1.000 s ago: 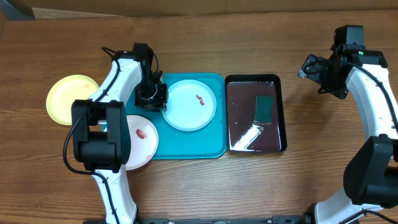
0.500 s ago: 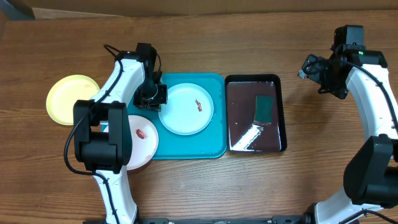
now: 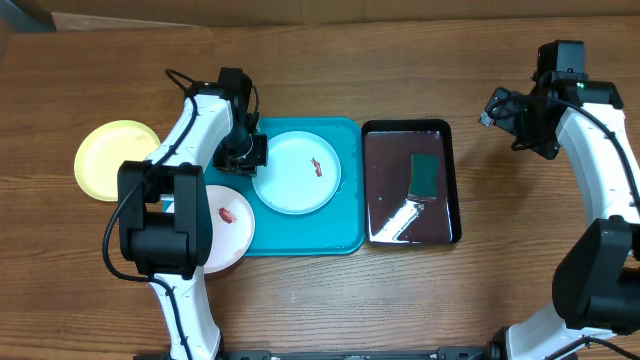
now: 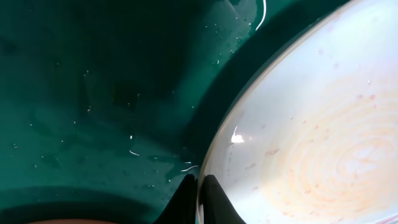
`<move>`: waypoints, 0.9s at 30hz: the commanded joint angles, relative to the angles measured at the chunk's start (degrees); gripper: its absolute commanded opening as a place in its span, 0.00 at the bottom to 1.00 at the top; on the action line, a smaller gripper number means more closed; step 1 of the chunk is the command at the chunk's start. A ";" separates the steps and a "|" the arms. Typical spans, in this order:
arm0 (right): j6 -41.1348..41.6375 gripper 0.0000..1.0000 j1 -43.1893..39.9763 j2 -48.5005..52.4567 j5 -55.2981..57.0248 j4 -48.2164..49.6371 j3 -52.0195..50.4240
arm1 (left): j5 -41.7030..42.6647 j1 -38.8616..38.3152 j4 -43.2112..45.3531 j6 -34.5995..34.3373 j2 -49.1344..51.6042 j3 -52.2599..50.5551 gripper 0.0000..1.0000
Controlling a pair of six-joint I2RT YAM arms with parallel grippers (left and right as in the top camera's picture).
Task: Clean dirty plates on tray and stack at the side
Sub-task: 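Reach the right gripper into the black tray and grasp the green sponge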
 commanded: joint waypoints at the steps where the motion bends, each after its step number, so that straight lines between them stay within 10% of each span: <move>1: 0.24 1.00 -0.07 -0.31 -0.31 0.13 0.26 | -1.70 -0.39 0.00 -1.46 -0.79 -0.92 0.07; 15: -4.72 0.99 4.70 -0.31 -12.26 -14.88 0.26 | 0.20 -0.39 1.20 -1.66 -0.79 -0.98 0.04; 27: -4.92 0.92 19.58 -0.31 -0.15 -15.10 0.17 | 0.20 -0.39 1.46 -1.68 -0.79 -0.98 0.04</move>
